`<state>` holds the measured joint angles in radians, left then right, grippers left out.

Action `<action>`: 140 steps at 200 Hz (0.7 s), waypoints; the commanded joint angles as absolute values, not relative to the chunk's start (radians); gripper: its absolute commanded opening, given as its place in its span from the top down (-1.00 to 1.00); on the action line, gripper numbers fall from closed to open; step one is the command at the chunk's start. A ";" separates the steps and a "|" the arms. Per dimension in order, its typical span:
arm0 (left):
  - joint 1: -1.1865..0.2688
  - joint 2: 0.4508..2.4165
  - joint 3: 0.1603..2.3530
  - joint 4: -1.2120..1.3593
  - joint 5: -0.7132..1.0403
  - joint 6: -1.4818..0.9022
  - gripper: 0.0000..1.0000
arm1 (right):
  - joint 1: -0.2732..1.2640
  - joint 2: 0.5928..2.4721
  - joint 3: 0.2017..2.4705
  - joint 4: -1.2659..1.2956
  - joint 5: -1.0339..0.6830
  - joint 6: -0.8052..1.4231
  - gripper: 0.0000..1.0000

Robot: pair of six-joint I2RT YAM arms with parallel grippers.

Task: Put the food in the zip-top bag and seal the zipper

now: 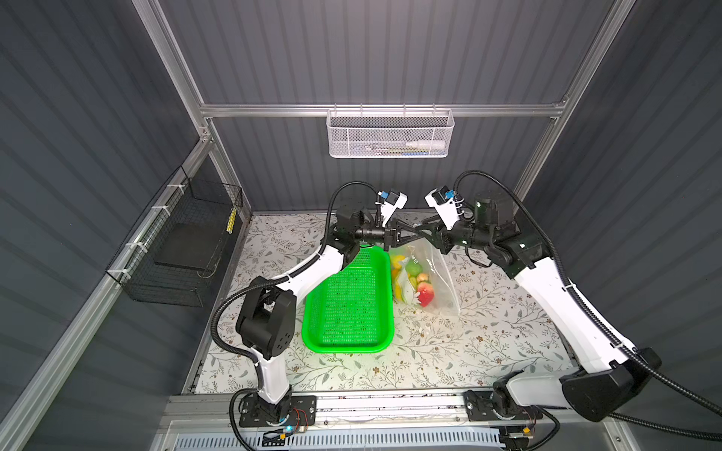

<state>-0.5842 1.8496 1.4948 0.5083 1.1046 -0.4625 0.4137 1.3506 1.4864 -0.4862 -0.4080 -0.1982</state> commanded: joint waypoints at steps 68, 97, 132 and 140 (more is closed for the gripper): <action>-0.591 1.794 1.487 0.502 1.105 -0.431 1.00 | 0.402 1.344 1.455 -0.489 -0.459 -0.186 0.82; -0.588 1.784 1.479 0.490 1.071 -0.418 1.00 | 0.402 1.321 1.427 -0.489 -0.447 -0.176 0.84; -0.574 1.773 1.465 0.499 1.032 -0.420 1.00 | 0.402 1.266 1.359 -0.487 -0.426 -0.148 0.84; -0.572 1.772 1.465 0.503 1.027 -0.423 1.00 | 0.402 1.253 1.342 -0.486 -0.421 -0.140 0.84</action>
